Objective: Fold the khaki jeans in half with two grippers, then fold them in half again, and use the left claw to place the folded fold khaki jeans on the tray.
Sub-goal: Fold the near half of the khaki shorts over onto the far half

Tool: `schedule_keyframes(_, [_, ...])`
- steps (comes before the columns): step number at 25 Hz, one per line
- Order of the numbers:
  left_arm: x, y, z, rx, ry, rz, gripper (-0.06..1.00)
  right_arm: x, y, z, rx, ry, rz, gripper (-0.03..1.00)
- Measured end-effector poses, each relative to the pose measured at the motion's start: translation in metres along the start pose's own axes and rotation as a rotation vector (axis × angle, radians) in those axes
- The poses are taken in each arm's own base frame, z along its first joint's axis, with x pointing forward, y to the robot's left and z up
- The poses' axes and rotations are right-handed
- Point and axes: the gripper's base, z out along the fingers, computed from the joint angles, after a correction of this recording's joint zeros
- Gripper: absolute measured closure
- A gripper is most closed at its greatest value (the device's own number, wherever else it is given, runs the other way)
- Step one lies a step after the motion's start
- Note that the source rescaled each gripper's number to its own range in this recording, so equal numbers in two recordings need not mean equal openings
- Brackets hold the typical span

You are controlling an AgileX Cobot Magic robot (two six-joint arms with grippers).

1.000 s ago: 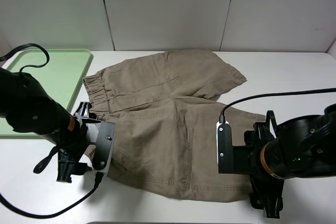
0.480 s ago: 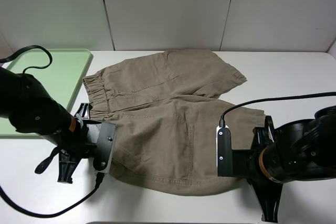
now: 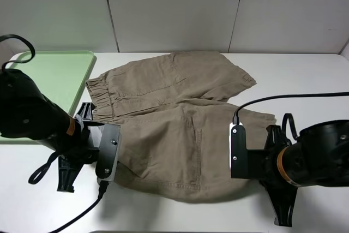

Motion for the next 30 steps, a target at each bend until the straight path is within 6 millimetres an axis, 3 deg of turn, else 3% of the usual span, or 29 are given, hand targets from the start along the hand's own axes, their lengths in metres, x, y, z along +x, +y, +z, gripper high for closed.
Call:
schedule_keyframes(9, [-0.029, -0.025, -0.034, -0.012, -0.045, 0.013, 0.90, 0.021, -0.014, -0.063, 0.169, -0.083, 0.206, 0.97])
schedule_keyframes(19, [-0.040, -0.060, -0.086, -0.018, -0.095, -0.150, 0.90, 0.074, 0.015, -0.117, 0.079, -0.034, 0.306, 0.97])
schedule_keyframes(24, [-0.044, -0.078, -0.116, 0.002, -0.184, -0.194, 0.90, 0.088, 0.020, -0.138, 0.130, -0.119, 0.307, 0.97])
schedule_keyframes(30, [-0.043, -0.072, -0.139, -0.024, -0.177, -0.323, 0.90, 0.086, 0.017, -0.139, 0.126, -0.090, 0.204, 0.97])
